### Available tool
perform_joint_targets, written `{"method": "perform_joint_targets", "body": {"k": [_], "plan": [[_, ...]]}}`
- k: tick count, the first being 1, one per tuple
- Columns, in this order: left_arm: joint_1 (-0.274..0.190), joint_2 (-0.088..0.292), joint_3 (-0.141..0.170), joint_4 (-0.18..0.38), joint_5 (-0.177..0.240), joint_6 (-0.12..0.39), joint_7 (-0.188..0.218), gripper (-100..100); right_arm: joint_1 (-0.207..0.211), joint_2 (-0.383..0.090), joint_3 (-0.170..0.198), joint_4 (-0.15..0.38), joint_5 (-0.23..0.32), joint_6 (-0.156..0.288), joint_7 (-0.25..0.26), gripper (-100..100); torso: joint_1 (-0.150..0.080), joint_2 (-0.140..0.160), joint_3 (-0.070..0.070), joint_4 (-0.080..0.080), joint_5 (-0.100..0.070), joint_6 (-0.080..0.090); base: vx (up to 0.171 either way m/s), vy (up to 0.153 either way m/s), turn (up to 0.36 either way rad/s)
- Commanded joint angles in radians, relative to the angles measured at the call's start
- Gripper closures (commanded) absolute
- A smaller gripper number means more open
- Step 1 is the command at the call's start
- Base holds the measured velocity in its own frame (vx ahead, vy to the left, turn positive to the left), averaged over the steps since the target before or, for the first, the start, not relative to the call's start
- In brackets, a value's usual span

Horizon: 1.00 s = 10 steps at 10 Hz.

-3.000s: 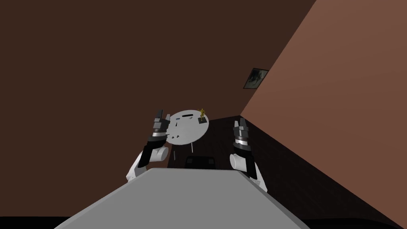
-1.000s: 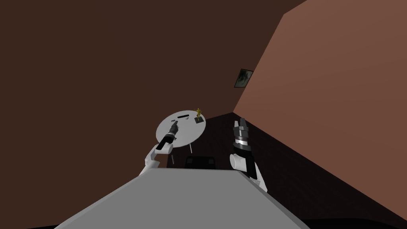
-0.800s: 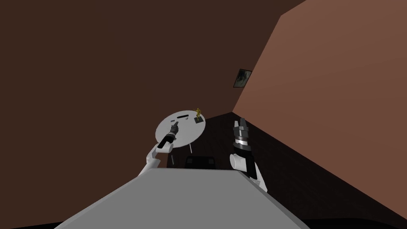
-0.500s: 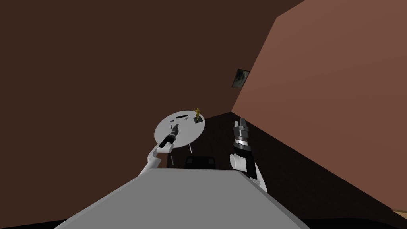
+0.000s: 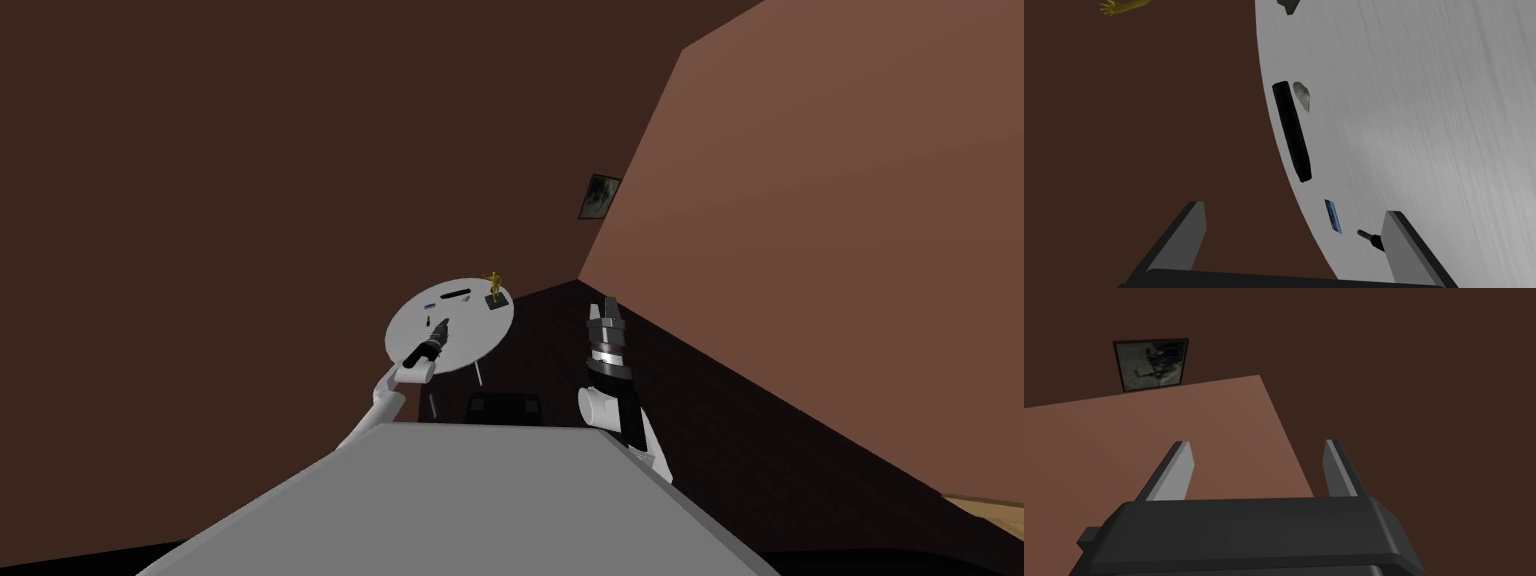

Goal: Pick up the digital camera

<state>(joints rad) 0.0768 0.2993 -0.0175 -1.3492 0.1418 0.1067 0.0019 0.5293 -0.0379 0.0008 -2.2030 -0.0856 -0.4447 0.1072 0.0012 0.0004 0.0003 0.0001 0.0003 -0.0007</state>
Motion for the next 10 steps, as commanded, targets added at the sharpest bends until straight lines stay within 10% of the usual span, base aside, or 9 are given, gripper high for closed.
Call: {"method": "perform_joint_targets", "body": {"k": [1, 10], "plan": [[-0.023, 0.017, -0.003, 0.05, 0.006, 0.043, 0.008, -100, 0.0, 0.0, 0.0, 0.0, 0.0, 0.0, 0.0, 0, 0.0, 0.0, 0.0, 0.0, 0.0, 0.0, -0.013, 0.015, -0.089], [-0.112, 0.068, -0.012, 0.267, 0.022, 0.168, 0.029, -100, 0.0, 0.0, 0.0, 0.0, 0.0, 0.0, 0.0, 0, 0.0, 0.0, 0.0, 0.0, 0.0, 0.0, -0.009, 0.016, -0.055]]}}
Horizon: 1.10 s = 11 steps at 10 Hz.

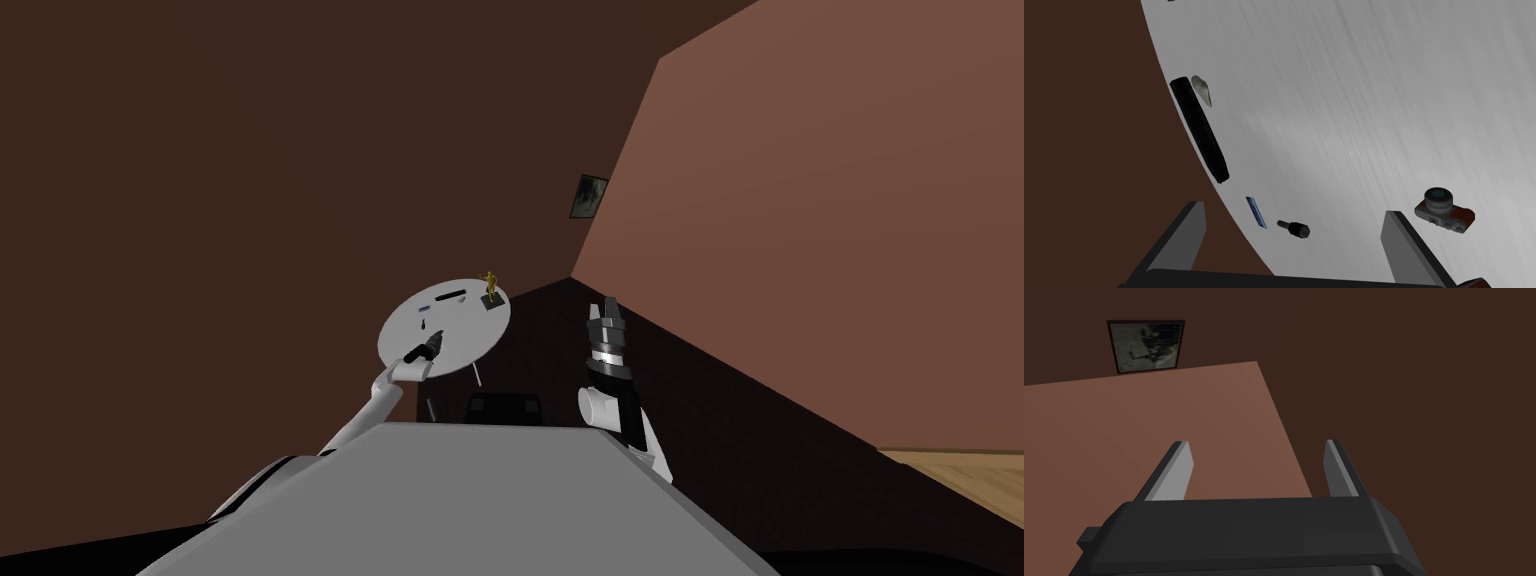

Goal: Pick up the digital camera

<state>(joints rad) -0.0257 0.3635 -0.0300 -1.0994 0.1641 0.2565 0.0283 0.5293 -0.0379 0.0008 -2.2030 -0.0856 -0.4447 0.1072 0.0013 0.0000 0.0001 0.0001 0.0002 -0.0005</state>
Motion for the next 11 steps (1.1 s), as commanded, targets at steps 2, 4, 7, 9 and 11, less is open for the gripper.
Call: {"method": "perform_joint_targets", "body": {"k": [2, 4, 7, 9, 11], "plan": [[-0.03, 0.016, -0.002, 0.067, 0.003, 0.047, 0.007, -100, 0.0, 0.0, 0.0, 0.0, 0.0, 0.0, 0.0, 0, 0.0, 0.0, 0.0, 0.0, 0.0, 0.0, -0.006, 0.018, -0.049], [-0.049, 0.028, -0.003, 0.131, 0.006, 0.074, 0.012, -100, 0.0, 0.0, 0.0, 0.0, 0.0, 0.0, 0.0, 0, 0.0, 0.0, 0.0, 0.0, 0.0, 0.0, -0.007, 0.019, -0.059], [-0.067, 0.039, -0.005, 0.184, 0.009, 0.099, 0.016, -100, 0.0, 0.0, 0.0, 0.0, 0.0, 0.0, 0.0, 0, 0.0, 0.0, 0.0, 0.0, 0.0, 0.0, -0.003, 0.017, -0.044], [-0.084, 0.051, -0.007, 0.227, 0.012, 0.123, 0.02, -100, 0.0, 0.0, 0.0, 0.0, 0.0, 0.0, 0.0, 0, 0.0, 0.0, 0.0, 0.0, 0.0, 0.0, -0.006, 0.015, -0.05], [-0.1, 0.061, -0.008, 0.267, 0.015, 0.145, 0.024, -100, 0.0, 0.0, 0.0, 0.0, 0.0, 0.0, 0.0, 0, 0.0, 0.0, 0.0, 0.0, 0.0, 0.0, -0.003, 0.014, -0.039]]}}
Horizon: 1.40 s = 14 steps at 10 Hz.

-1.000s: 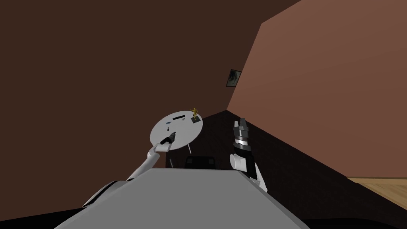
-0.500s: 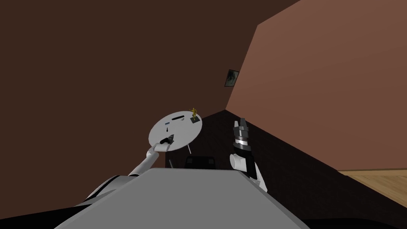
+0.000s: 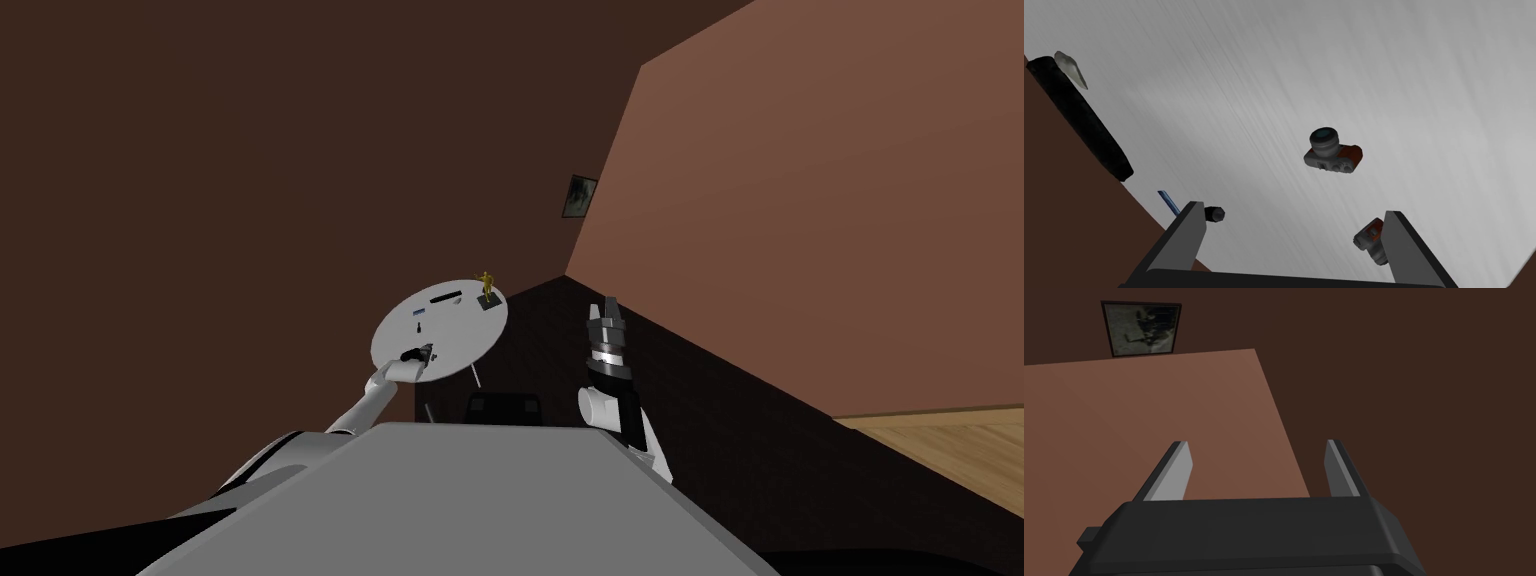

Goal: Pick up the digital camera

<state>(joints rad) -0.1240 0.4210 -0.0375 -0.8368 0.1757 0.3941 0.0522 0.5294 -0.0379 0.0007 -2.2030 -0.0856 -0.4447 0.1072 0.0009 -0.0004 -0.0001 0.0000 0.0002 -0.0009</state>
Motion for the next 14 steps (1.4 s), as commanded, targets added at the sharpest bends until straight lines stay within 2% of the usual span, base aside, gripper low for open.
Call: {"method": "perform_joint_targets", "body": {"k": [1, 3, 6, 8, 10, 11, 12, 14], "plan": [[-0.015, 0.014, -0.002, 0.04, 0.005, 0.027, 0.003, -100, 0.0, 0.0, 0.0, 0.0, 0.0, 0.0, 0.0, 0, 0.0, 0.0, 0.0, 0.0, 0.0, 0.0, -0.003, 0.017, -0.057], [-0.015, 0.014, -0.002, 0.04, 0.005, 0.027, 0.003, -100, 0.0, 0.0, 0.0, 0.0, 0.0, 0.0, 0.0, 0, 0.0, 0.0, 0.0, 0.0, 0.0, 0.0, -0.002, 0.011, -0.009], [-0.046, 0.038, -0.006, 0.126, 0.012, 0.074, 0.011, -100, 0.0, 0.0, 0.0, 0.0, 0.0, 0.0, 0.0, 0, 0.0, 0.0, 0.0, 0.0, 0.0, 0.0, -0.001, 0.015, -0.06], [-0.055, 0.046, -0.009, 0.162, 0.015, 0.094, 0.015, -100, 0.0, 0.0, 0.0, 0.0, 0.0, 0.0, 0.0, 0, 0.001, 0.0, 0.0, 0.0, 0.0, 0.0, 0.0, 0.021, -0.036], [-0.053, 0.043, -0.008, 0.155, 0.009, 0.096, 0.019, -100, 0.0, 0.0, 0.0, 0.0, 0.0, 0.0, 0.0, 0, 0.0, 0.0, 0.0, 0.0, 0.0, 0.0, -0.001, 0.005, -0.006], [-0.054, 0.044, -0.008, 0.158, 0.011, 0.094, 0.018, 0, 0.0, 0.0, 0.0, 0.0, 0.0, 0.0, 0.0, 0, -0.001, 0.0, 0.0, 0.0, 0.0, 0.0, 0.0, 0.0, 0.0], [-0.049, 0.033, -0.003, 0.182, 0.0, 0.066, 0.018, -100, 0.0, 0.0, 0.0, 0.0, 0.0, 0.0, 0.0, 0, -0.001, 0.0, 0.0, 0.0, 0.0, 0.0, 0.043, 0.019, 0.008], [-0.044, 0.019, 0.005, 0.214, -0.015, 0.027, 0.017, -100, 0.0, 0.0, 0.0, 0.0, 0.0, 0.0, 0.0, 0, 0.001, -0.004, -0.002, -0.001, 0.0, 0.0, 0.075, 0.027, 0.009]]}}
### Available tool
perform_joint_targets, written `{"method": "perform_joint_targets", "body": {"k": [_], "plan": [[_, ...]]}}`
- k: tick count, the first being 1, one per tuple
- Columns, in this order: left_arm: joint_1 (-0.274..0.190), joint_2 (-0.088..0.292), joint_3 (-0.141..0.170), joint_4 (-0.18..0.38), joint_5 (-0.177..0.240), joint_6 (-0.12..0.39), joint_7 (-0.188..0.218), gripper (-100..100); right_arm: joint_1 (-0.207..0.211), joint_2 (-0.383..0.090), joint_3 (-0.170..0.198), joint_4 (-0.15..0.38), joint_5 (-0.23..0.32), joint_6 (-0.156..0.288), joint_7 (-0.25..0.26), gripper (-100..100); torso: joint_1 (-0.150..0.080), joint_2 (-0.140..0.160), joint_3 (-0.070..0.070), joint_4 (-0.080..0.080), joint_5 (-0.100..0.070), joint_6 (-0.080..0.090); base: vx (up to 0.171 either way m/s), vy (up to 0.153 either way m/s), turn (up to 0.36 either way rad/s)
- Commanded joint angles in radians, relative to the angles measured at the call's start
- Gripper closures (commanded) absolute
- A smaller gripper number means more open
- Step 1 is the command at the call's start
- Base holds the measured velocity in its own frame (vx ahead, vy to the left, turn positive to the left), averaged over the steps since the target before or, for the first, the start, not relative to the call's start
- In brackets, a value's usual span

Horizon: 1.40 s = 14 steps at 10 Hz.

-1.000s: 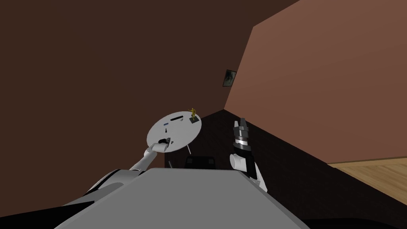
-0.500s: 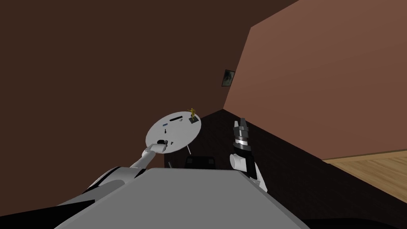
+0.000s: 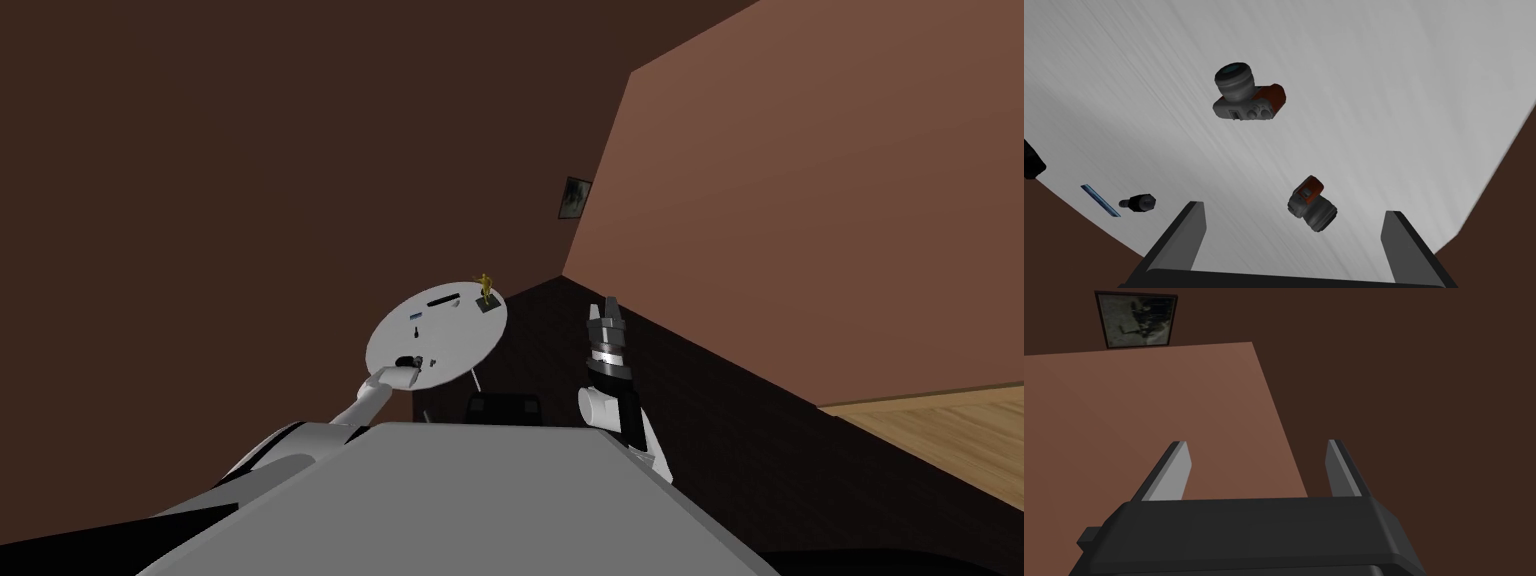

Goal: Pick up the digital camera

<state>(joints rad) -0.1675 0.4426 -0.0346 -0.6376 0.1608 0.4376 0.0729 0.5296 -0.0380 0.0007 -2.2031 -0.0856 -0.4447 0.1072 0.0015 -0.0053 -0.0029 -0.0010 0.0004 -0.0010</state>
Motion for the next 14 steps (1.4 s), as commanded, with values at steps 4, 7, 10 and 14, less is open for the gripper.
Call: {"method": "perform_joint_targets", "body": {"k": [4, 7, 10, 14], "plan": [[0.006, -0.01, 0.006, 0.026, -0.009, -0.035, -0.003, 100, 0.0, 0.0, 0.0, 0.0, 0.0, 0.0, 0.0, 0, -0.001, 0.002, 0.001, 0.0, 0.0, 0.0, 0.041, 0.02, 0.003], [0.005, -0.01, 0.006, 0.025, -0.009, -0.034, -0.003, 100, 0.0, 0.0, 0.0, 0.0, 0.0, 0.0, 0.0, 0, 0.0, 0.003, 0.001, 0.0, 0.001, 0.0, 0.001, 0.0, -0.004], [-0.003, 0.004, -0.002, -0.002, 0.007, 0.003, -0.003, 100, 0.0, 0.0, 0.0, 0.0, 0.0, 0.0, 0.0, 0, 0.0, 0.003, 0.002, 0.0, 0.001, 0.0, -0.018, -0.012, -0.005], [0.005, 0.015, -0.006, -0.055, 0.011, 0.047, 0.004, 0, 0.0, 0.0, 0.0, 0.0, 0.0, 0.0, 0.0, 0, -0.002, 0.008, 0.004, 0.001, 0.0, 0.0, -0.071, -0.022, -0.007]]}}
